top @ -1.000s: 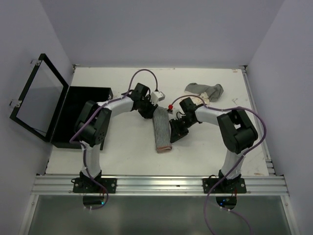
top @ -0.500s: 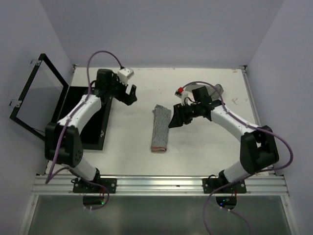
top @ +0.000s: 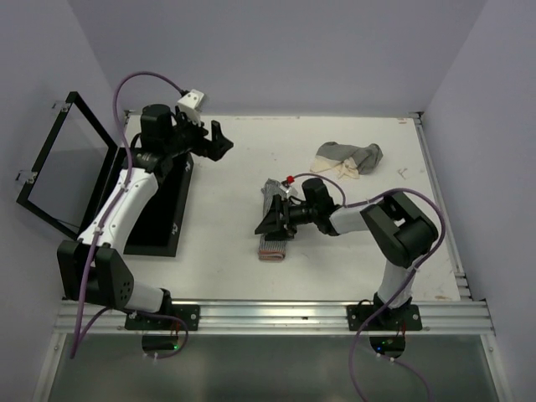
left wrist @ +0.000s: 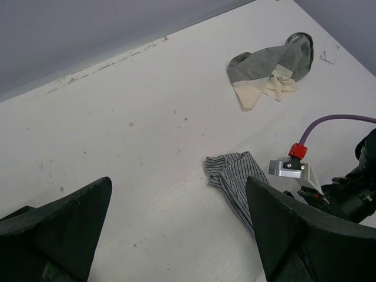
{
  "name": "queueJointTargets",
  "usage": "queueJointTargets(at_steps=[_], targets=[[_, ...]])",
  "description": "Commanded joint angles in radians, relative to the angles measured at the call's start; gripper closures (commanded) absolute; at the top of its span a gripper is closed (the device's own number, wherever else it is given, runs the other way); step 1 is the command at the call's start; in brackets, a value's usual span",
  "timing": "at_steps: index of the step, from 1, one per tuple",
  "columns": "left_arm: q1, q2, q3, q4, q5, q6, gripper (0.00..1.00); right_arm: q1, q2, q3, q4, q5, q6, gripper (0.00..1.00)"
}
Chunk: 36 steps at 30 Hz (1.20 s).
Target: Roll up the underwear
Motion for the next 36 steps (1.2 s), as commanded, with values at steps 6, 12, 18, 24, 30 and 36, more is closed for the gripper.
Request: queueJointTargets(at_steps=[6,12,18,24,30,36], targets=[[0.002,-0.037,-0.061,0.052,0.019,-0.059,0.0,0.025,0.08,-0.088,0.353,0.048,0.225,0.22],[0.002,-0.075,-0.13,0.084,0.005,-0.073,0.0,0.021,0.126,-0.166,0.416,0.125,0.254,0.22],[0.002,-0.077,-0.13,0.073,0.025,-0.06,0.0,0.022,0.177,-0.134,0.693,0.059,0.366,0.23],[0.002,-0.078,-0.147,0.072,0.08,-0.057,0.0,-0.004,0.113,-0.03,0.821,0.015,0.492,0.23],[0.002,-0.06,-0.132,0.076,0.074,-0.043,0.0,-0.045,0.125,-0.065,0.782,-0.002,0.446,0.23],[0.002,-0.028,-0.116,0.073,0.083,-0.034,0.0,-0.048,0.228,-0.054,0.713,0.028,0.359,0.23]])
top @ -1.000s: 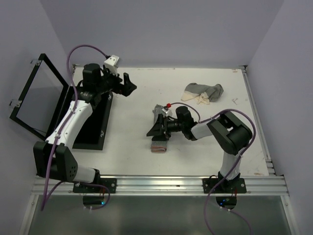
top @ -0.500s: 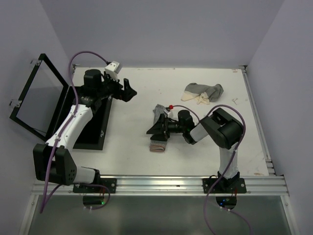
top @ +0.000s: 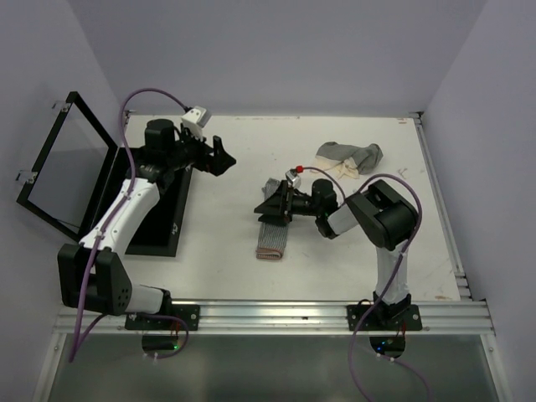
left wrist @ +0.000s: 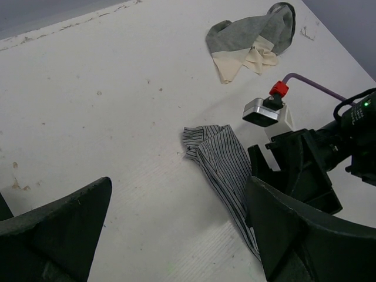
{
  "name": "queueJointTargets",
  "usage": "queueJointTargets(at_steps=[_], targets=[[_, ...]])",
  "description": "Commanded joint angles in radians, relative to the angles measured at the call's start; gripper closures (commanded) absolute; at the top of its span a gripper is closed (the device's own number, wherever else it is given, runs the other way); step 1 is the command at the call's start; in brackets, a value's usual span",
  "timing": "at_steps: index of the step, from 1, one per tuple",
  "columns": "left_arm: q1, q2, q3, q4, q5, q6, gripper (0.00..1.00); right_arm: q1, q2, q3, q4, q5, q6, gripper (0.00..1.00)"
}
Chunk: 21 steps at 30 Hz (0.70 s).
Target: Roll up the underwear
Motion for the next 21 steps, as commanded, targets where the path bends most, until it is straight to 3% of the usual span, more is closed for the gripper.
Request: queueJointTargets(at_steps=[1,7,13,17,21], targets=[[0.002,0.012,0.03,0.047,0.018,0.012,0.0,0.0,0.086,0.001,-0.03,0.014,-0.087,0.23],[0.002,0.017,0.03,0.03,0.006,0.027,0.0,-0.006,0.177,0.036,-0.028,0.028,-0.109,0.23],[0.002,0.002,0.004,0.01,0.038,0.061,0.0,-0.006,0.033,0.093,-0.076,-0.029,-0.115,0.22],[0.002,-0.024,-0.035,-0.021,0.078,0.151,0.0,-0.03,-0.084,0.186,-0.279,-0.056,-0.225,0.21],[0.0,-0.031,-0.053,-0.051,0.09,0.231,0.05,-0.072,-0.06,0.261,-0.439,-0.055,-0.336,0.21]])
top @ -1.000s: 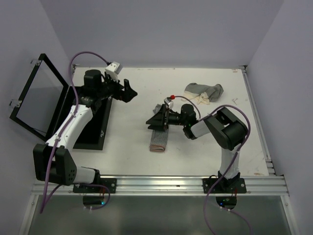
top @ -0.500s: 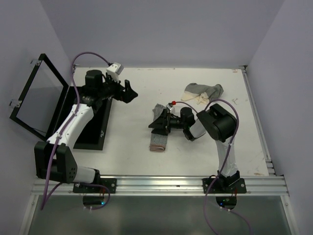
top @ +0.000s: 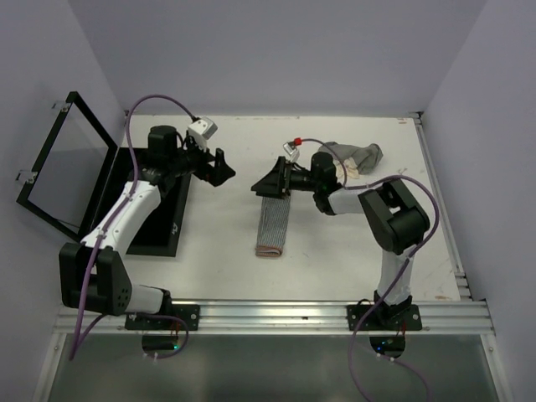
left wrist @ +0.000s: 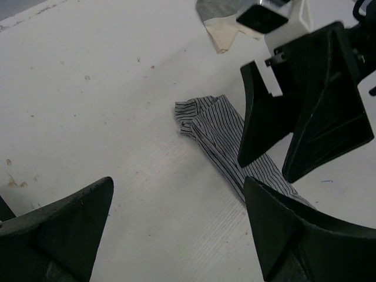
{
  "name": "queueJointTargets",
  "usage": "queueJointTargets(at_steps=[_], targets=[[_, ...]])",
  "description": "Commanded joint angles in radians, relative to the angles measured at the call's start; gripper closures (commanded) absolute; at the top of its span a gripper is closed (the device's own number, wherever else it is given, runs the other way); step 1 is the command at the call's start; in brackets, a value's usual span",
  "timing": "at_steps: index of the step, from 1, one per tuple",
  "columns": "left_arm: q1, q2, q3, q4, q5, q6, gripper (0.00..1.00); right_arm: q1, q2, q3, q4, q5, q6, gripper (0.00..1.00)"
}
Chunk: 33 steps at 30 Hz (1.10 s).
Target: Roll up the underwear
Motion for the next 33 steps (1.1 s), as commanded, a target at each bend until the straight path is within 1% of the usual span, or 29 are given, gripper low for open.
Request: queueJointTargets(at_steps=[1,3,8,12,15,17,18,19,20,21,23,24,25,26,27,28,29,30,31,32,33], targets=[[0.002,-0.029,-0.01,-0.022,0.04,0.097,0.05,-0.041,-0.011,0.072,-0.203,-0.003,-0.18,0.21],[0.0,-0.024,-0.007,-0.016,0.038,0.106,0.06,-0.049,0.016,0.11,-0.269,0.011,-0.211,0.21],[0.0,0.002,0.02,-0.002,0.036,0.096,0.06,-0.052,0.156,0.208,-0.333,0.032,-0.242,0.21],[0.002,0.02,0.024,-0.002,0.039,0.099,0.05,-0.057,0.24,0.259,-0.318,0.046,-0.239,0.21],[0.0,0.02,0.011,-0.016,0.044,0.12,0.09,-0.06,0.279,0.285,-0.301,0.038,-0.223,0.22],[0.0,0.017,0.008,-0.059,0.064,0.155,0.19,-0.063,0.253,0.291,-0.292,0.023,-0.205,0.23],[0.0,0.011,0.008,-0.08,0.078,0.222,0.3,-0.06,0.236,0.291,-0.288,0.018,-0.2,0.23],[0.0,0.002,0.007,-0.105,0.096,0.271,0.35,-0.06,0.21,0.296,-0.289,0.002,-0.191,0.23],[-0.003,-0.01,0.001,-0.14,0.099,0.316,0.4,-0.06,0.185,0.308,-0.298,-0.008,-0.194,0.22],[-0.016,-0.047,-0.022,-0.151,0.092,0.408,0.44,-0.061,0.132,0.319,-0.341,-0.024,-0.202,0.23],[-0.038,-0.098,-0.067,-0.173,0.084,0.517,0.46,-0.067,0.072,0.346,-0.413,-0.06,-0.266,0.23],[-0.074,-0.163,-0.134,-0.171,0.07,0.622,0.46,-0.069,0.037,0.353,-0.506,-0.067,-0.304,0.23],[-0.104,-0.197,-0.175,-0.168,0.05,0.673,0.46,-0.07,-0.02,0.362,-0.581,-0.077,-0.356,0.24],[-0.139,-0.233,-0.221,-0.136,-0.023,0.719,0.46,-0.075,-0.049,0.385,-0.67,-0.087,-0.481,0.25],[-0.23,-0.3,-0.316,-0.11,-0.06,0.773,0.43,-0.078,-0.074,0.389,-0.852,-0.086,-0.549,0.26],[-0.278,-0.329,-0.356,-0.079,-0.088,0.789,0.42,-0.08,-0.126,0.386,-0.913,-0.08,-0.656,0.29],[-0.32,-0.352,-0.393,-0.029,-0.133,0.8,0.41,-0.086,-0.148,0.37,-0.979,-0.072,-0.704,0.3],[-0.404,-0.372,-0.441,-0.013,-0.155,0.818,0.41,-0.089,-0.168,0.357,-1.078,-0.057,-0.741,0.33],[-0.445,-0.373,-0.456,0.0,-0.175,0.823,0.41,-0.093,-0.203,0.339,-1.108,-0.054,-0.79,0.39],[-0.484,-0.366,-0.47,0.032,-0.215,0.827,0.41,-0.095,-0.215,0.304,-1.131,-0.049,-0.806,0.43],[-0.55,-0.35,-0.493,0.054,-0.235,0.827,0.4,-0.095,-0.227,0.287,-1.169,-0.041,-0.821,0.47]])
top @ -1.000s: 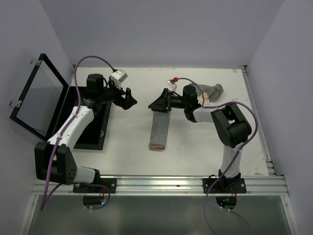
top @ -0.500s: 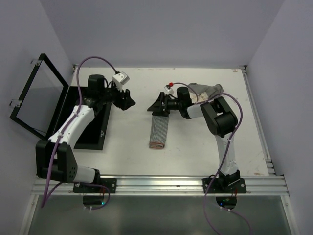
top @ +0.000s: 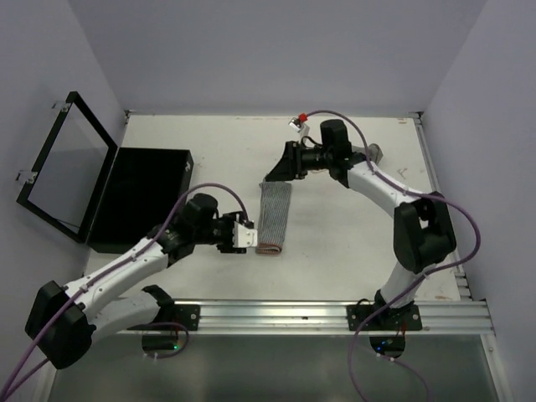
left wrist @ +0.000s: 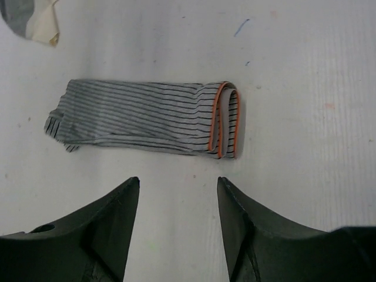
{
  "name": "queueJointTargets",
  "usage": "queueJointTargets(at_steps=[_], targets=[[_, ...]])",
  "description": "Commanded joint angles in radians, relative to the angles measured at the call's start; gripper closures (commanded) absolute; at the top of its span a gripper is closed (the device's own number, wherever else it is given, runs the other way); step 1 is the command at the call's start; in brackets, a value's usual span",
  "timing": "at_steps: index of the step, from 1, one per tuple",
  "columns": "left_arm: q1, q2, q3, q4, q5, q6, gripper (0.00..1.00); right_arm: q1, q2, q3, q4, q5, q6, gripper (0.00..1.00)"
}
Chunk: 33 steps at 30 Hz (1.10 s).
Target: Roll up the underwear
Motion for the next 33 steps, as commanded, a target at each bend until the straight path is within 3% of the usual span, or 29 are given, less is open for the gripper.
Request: queueJointTargets(at_steps=[1,6,14,33], targets=[[-0.123,0.035,-0.058,0.152,-0.147,0.106,0.4,-0.005,-0.052,-0.066,-0.268,-0.003,-0.186,0.53],[-0.22,0.148,-0.072,0.238,-0.178,0.131,0.36,0.035,-0.014,-0.151,-0.165,-0.027,-0.1,0.59],[-0.249,0.229,-0.082,0.264,-0.192,0.155,0.31,0.108,0.114,-0.213,-0.049,-0.055,-0.008,0.64],[-0.289,0.423,-0.101,0.379,-0.31,0.183,0.36,0.132,0.355,-0.174,-0.142,-0.026,-0.067,0.74]])
